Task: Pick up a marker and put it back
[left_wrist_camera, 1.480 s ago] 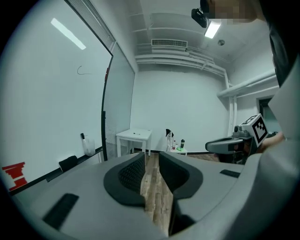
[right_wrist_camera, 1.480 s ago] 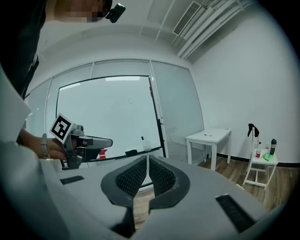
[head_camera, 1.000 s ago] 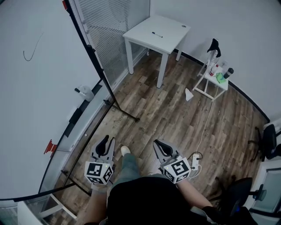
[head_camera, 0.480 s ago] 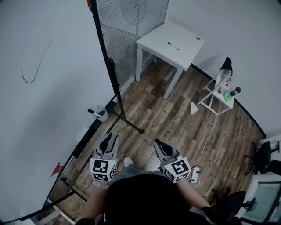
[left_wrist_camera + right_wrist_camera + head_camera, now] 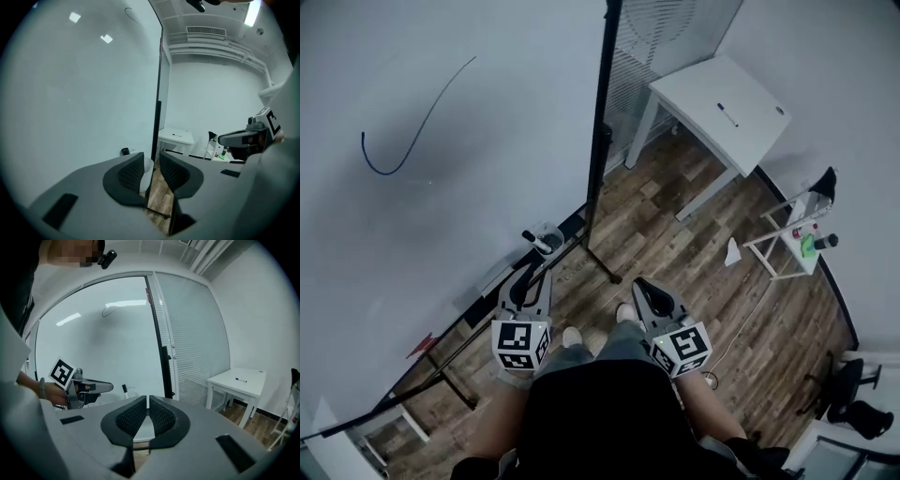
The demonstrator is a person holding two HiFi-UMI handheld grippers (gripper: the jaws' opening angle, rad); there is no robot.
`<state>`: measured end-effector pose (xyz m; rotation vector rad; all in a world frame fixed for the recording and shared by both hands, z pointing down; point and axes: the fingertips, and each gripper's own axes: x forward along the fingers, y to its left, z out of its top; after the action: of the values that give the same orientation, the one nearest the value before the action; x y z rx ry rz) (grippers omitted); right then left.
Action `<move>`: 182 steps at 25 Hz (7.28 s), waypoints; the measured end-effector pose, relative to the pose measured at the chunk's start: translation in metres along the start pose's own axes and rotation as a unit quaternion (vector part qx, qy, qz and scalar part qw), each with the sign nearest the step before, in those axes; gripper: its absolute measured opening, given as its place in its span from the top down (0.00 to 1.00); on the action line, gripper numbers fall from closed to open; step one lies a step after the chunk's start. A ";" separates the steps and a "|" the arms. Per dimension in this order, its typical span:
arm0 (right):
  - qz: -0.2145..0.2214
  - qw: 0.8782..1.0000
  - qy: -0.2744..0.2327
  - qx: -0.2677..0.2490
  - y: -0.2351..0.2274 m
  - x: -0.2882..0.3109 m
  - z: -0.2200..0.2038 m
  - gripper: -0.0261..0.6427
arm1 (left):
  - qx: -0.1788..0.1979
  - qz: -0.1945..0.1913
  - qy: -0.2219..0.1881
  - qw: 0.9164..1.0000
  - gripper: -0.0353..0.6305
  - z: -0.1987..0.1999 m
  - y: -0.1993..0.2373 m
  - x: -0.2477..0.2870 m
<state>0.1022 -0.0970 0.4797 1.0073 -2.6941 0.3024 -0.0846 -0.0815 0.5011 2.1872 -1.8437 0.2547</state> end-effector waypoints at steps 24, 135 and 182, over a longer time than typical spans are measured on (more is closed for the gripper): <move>0.196 0.978 0.051 -0.050 -0.114 0.120 0.042 0.92 | -0.097 0.296 0.070 0.948 0.75 -0.030 0.059 0.072; 0.320 0.942 0.050 -0.081 0.043 0.142 0.045 0.92 | -0.041 0.278 -0.009 0.960 0.83 0.039 0.062 -0.056; 0.139 0.987 0.073 -0.028 -0.089 0.096 0.018 0.92 | -0.042 0.151 0.103 0.982 0.83 -0.041 0.033 0.085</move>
<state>0.0883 -0.2263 0.5008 0.5671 -2.6888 0.3345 -0.1009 -0.1535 0.5686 1.7466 -2.0205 0.4364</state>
